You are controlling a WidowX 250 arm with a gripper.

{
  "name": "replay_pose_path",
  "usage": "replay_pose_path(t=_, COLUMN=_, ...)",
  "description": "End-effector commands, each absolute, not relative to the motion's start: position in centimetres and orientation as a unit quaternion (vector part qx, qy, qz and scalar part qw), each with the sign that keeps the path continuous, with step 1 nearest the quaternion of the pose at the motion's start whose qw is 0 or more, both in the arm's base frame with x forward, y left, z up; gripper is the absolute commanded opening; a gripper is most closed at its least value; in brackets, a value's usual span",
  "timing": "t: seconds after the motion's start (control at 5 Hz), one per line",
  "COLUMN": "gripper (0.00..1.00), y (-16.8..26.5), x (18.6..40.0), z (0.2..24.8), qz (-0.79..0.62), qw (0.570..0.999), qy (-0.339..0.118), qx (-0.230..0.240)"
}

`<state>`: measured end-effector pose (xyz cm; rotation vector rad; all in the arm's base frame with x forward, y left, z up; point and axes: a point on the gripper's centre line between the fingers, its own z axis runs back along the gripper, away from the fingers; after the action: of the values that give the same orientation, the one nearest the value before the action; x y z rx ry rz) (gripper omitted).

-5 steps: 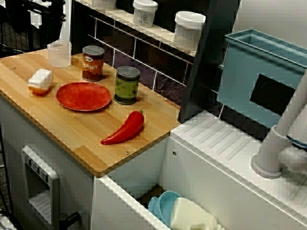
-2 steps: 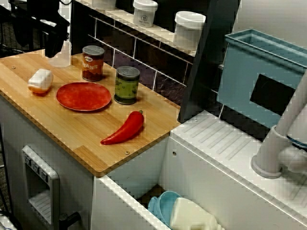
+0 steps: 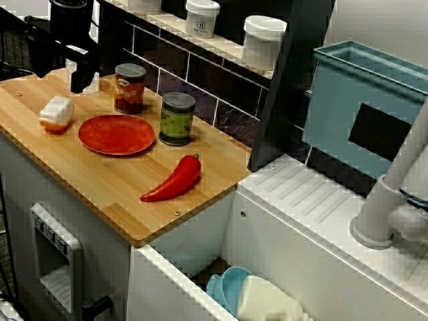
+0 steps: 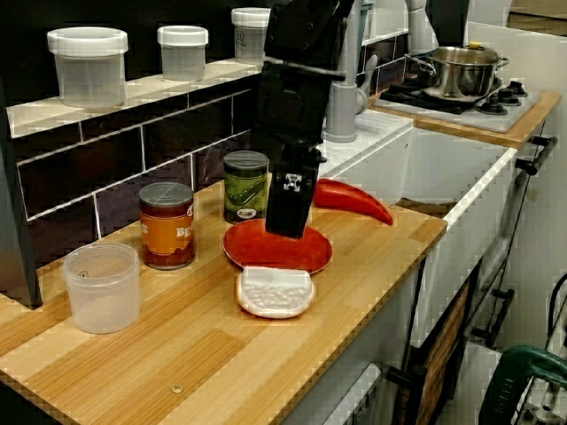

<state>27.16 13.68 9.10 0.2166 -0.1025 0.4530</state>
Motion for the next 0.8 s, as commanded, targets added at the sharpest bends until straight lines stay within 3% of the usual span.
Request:
replay_pose_path(t=0.0, gripper=1.0, y=15.5, x=27.0, z=9.4, qz=0.254, qw=0.959, qy=-0.082, qx=0.1)
replay_pose_path(t=0.6, gripper=1.0, y=15.2, x=27.3, z=8.0, qz=0.311, qw=0.941, qy=-0.095, qx=0.092)
